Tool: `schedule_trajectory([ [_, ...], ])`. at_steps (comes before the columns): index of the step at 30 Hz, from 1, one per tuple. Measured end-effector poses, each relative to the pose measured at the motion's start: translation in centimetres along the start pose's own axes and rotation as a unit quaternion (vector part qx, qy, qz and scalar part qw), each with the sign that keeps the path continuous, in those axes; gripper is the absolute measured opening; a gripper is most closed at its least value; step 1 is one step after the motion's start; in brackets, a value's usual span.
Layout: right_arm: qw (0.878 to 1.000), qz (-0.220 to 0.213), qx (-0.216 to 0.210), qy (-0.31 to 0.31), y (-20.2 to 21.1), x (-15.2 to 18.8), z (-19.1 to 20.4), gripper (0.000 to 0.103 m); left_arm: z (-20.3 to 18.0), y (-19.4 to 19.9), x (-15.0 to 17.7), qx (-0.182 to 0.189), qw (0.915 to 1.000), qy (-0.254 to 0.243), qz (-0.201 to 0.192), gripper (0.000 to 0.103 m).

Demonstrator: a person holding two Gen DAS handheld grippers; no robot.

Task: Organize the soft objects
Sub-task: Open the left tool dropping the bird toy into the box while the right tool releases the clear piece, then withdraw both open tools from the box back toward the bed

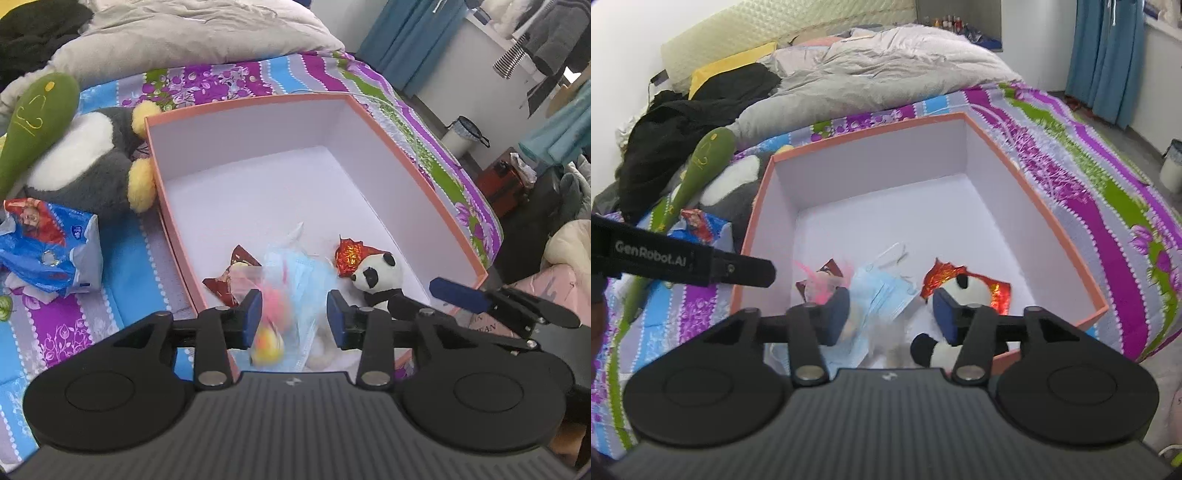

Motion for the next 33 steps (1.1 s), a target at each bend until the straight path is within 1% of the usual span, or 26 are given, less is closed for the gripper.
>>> schedule_trajectory([
  [4, 1.000, -0.009, -0.003, -0.007, 0.4, 0.3, -0.2, 0.054, -0.3, 0.5, 0.4, -0.011, 0.9998, -0.010, -0.010, 0.044],
  [8, 0.999, -0.028, -0.012, -0.013, 1.3, 0.8, -0.2, 0.054, -0.7, 1.3, 1.0, -0.016, 0.9992, -0.019, -0.031, 0.044],
  [10, 0.999, -0.040, -0.009, -0.005, 1.8, 1.1, 0.0, 0.054, -0.8, 1.8, 1.2, -0.020, 0.9986, -0.021, -0.044, 0.044],
  [13, 0.998, -0.056, -0.008, 0.003, 2.4, 1.5, 0.1, 0.054, -0.8, 2.5, 1.8, -0.012, 0.9980, -0.020, -0.059, 0.044],
  [14, 0.998, -0.061, -0.010, 0.003, 2.7, 1.6, 0.1, 0.054, -0.9, 2.8, 2.0, -0.015, 0.9975, -0.023, -0.065, 0.044],
  [17, 0.997, -0.075, -0.012, 0.010, 3.4, 2.1, 0.3, 0.054, -1.2, 3.7, 2.6, -0.030, 0.9953, -0.036, -0.085, 0.044],
  [19, 0.997, -0.079, -0.015, 0.009, 3.7, 2.5, 0.4, 0.054, -1.6, 4.6, 3.1, -0.033, 0.9934, -0.045, -0.100, 0.044],
  [24, 0.994, -0.100, -0.029, -0.009, 4.9, 3.7, 0.6, 0.054, -2.7, 6.5, 4.6, -0.043, 0.9878, -0.065, -0.135, 0.044],
  [28, 0.993, -0.117, -0.031, -0.007, 6.0, 4.5, 1.2, 0.054, -2.9, 7.5, 6.2, -0.036, 0.9858, -0.067, -0.150, 0.045],
  [33, 0.991, -0.129, -0.045, -0.006, 7.1, 5.6, 2.2, 0.054, -2.3, 8.8, 8.8, -0.021, 0.9841, -0.052, -0.169, 0.045],
])
Point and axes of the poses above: each gripper's, at about its wrist camera, not at the fingertips, and y roughly against the way its jaws point, z to its left, x to its underside, the point moved 7 cm from there along -y, roughly the way its jaws point, and after that the axes turned 13 degrees about z, right-handed, at the moved point
